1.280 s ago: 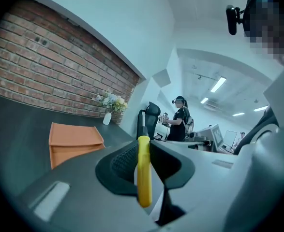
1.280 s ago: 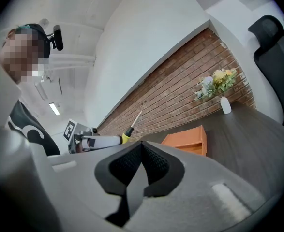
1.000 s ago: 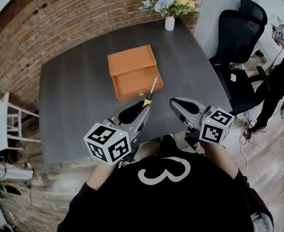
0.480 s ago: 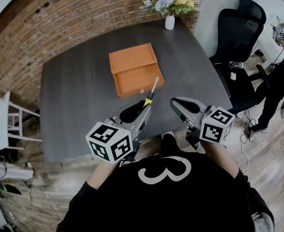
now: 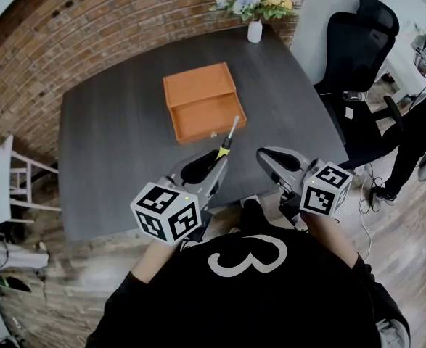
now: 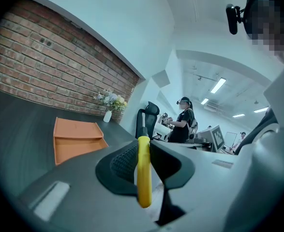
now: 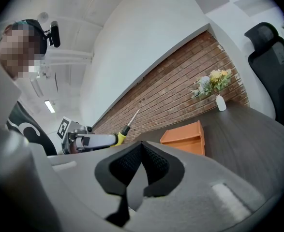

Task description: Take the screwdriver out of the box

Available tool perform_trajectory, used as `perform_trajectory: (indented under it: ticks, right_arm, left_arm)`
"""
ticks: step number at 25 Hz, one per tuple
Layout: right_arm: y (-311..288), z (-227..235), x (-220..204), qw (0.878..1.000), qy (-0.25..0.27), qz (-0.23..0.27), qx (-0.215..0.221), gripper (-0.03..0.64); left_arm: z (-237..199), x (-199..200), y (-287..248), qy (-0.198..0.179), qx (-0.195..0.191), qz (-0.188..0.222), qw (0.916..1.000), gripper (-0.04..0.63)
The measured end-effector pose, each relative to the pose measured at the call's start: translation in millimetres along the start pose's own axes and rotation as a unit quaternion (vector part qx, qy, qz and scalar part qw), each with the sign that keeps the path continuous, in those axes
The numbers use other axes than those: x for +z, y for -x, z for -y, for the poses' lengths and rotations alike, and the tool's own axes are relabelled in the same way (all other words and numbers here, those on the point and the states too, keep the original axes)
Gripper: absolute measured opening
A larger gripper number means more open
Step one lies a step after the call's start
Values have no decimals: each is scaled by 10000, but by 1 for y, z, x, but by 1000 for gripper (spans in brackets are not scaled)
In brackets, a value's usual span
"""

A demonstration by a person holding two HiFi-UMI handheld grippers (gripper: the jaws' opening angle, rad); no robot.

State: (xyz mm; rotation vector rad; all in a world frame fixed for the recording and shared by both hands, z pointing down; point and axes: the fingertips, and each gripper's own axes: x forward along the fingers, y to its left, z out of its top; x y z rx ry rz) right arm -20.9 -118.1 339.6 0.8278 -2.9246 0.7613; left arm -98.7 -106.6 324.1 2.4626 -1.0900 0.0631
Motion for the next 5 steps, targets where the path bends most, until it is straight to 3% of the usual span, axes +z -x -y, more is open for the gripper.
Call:
perform_trajectory:
  ticks: [5]
  right_arm:
    - [-3, 4, -7, 10000, -36, 11, 14, 1]
  left_arm:
    - [-5, -5, 1, 16, 28, 10, 10000, 97]
